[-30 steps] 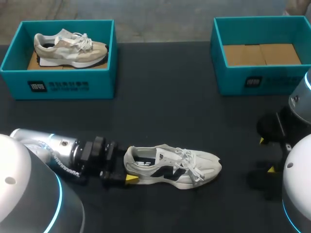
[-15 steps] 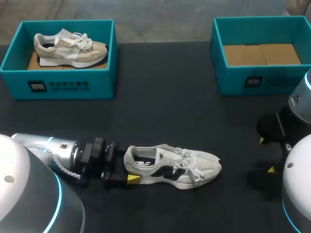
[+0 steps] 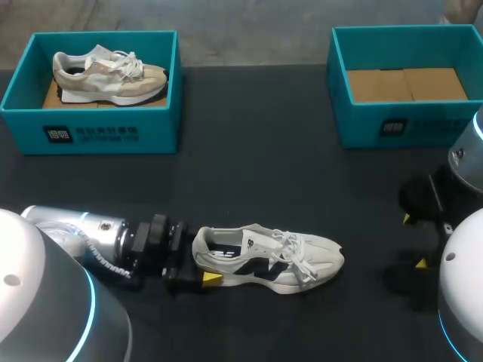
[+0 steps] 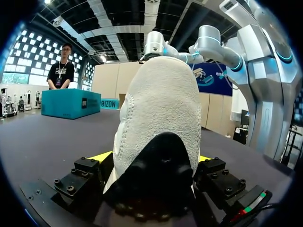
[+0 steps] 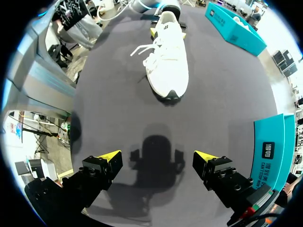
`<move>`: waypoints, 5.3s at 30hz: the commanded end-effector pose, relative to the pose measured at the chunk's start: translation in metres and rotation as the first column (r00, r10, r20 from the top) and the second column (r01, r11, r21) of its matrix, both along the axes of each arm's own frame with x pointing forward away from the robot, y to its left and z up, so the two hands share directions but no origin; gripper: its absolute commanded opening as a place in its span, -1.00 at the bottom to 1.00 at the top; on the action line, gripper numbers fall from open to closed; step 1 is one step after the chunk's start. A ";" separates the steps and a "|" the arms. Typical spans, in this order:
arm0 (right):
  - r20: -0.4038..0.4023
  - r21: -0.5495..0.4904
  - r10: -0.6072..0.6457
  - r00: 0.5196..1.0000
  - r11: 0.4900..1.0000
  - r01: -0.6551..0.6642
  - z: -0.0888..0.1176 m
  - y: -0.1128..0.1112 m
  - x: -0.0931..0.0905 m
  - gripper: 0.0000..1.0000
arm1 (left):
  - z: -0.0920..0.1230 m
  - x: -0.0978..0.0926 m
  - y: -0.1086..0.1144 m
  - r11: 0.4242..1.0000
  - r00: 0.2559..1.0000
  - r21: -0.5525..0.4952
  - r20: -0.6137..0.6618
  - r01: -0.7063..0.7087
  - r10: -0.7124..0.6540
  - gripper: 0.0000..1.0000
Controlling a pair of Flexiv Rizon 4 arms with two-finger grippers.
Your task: Take the shoe out of the shoebox, open the shoe tongue, remove and reinsert the insole, then place the shoe into the shoebox
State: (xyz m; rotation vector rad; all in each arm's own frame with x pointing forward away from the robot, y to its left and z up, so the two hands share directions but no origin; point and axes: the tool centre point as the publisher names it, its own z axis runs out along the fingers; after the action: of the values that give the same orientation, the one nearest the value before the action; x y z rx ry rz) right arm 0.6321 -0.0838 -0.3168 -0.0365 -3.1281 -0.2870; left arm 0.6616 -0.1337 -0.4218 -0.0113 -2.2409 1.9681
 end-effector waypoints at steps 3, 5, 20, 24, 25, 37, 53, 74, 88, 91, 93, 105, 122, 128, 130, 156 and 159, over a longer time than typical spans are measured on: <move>0.002 -0.001 -0.001 1.000 1.000 0.001 0.000 0.000 -0.002 1.00 | -0.002 0.000 -0.005 1.000 1.000 -0.002 -0.008 -0.003 0.003 1.00; 0.002 -0.001 -0.001 1.000 1.000 0.001 0.000 0.000 -0.002 1.00 | 0.000 -0.001 -0.006 1.000 1.000 -0.007 -0.010 -0.001 0.001 1.00; 0.002 -0.001 -0.001 1.000 1.000 0.001 0.000 0.000 -0.002 1.00 | 0.004 0.002 -0.012 1.000 1.000 -0.027 -0.007 -0.011 0.011 1.00; 0.002 -0.001 -0.001 1.000 1.000 0.001 0.000 0.000 -0.002 1.00 | 0.002 0.002 -0.014 1.000 1.000 -0.024 -0.010 -0.011 0.011 1.00; 0.002 -0.001 -0.001 1.000 1.000 0.001 0.000 0.000 -0.002 1.00 | 0.001 0.002 -0.014 1.000 1.000 -0.022 -0.009 -0.011 0.011 1.00; 0.002 -0.001 -0.001 1.000 1.000 0.001 0.000 0.000 -0.002 1.00 | 0.002 0.000 -0.008 0.999 0.999 -0.014 -0.006 -0.034 0.034 1.00; 0.002 -0.001 -0.001 1.000 1.000 0.001 0.000 0.000 -0.002 1.00 | 0.004 0.002 -0.008 1.000 1.000 -0.004 0.009 -0.029 0.029 -1.00; 0.002 -0.001 -0.001 1.000 1.000 0.001 0.000 0.000 -0.002 1.00 | 0.003 0.001 -0.008 1.000 1.000 0.003 0.010 -0.018 0.018 -1.00; -0.063 -0.208 -0.698 0.714 0.709 0.674 0.037 0.031 0.011 1.00 | 0.003 0.001 -0.008 1.000 1.000 0.003 0.010 -0.018 0.018 -1.00; -0.032 -0.257 -0.826 0.563 0.551 0.794 0.038 0.049 0.009 1.00 | 0.003 0.001 -0.008 1.000 1.000 0.003 0.010 -0.018 0.018 -1.00; -0.032 -0.257 -0.826 0.563 0.551 0.794 0.038 0.049 0.009 1.00 | 0.003 0.001 -0.008 1.000 1.000 0.003 0.010 -0.018 0.018 -1.00; -0.032 -0.257 -0.826 0.563 0.551 0.794 0.038 0.049 0.009 1.00 | 0.003 0.001 -0.008 1.000 1.000 0.003 0.010 -0.018 0.018 -1.00; 0.077 -0.307 -0.996 -0.047 -0.069 0.949 0.049 0.135 0.012 1.00 | 0.003 0.001 -0.008 1.000 1.000 0.003 0.010 -0.018 0.018 -1.00; 0.072 -0.331 -0.987 -0.144 -0.160 0.930 0.042 0.148 0.011 1.00 | 0.003 0.001 -0.008 1.000 1.000 0.003 0.010 -0.018 0.018 -1.00; 0.072 -0.331 -0.987 -0.144 -0.160 0.930 0.042 0.148 0.011 1.00 | 0.003 0.001 -0.008 1.000 1.000 0.003 0.010 -0.018 0.018 -1.00; 0.259 -0.236 -0.958 -0.120 -0.183 0.954 0.039 0.209 0.003 1.00 | 0.003 0.001 -0.008 1.000 1.000 0.003 0.010 -0.018 0.018 -1.00; 0.240 -0.240 -0.960 -0.142 -0.201 0.950 0.036 0.212 0.001 1.00 | 0.003 0.001 -0.008 1.000 1.000 0.003 0.010 -0.018 0.018 -1.00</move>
State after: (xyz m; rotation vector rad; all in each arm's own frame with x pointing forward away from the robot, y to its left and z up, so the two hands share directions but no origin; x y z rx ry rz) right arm 0.6304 0.1142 -0.2722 -2.4540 -2.0496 0.2731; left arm 0.6632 -0.1410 -0.4192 -0.0011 -2.2563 1.9819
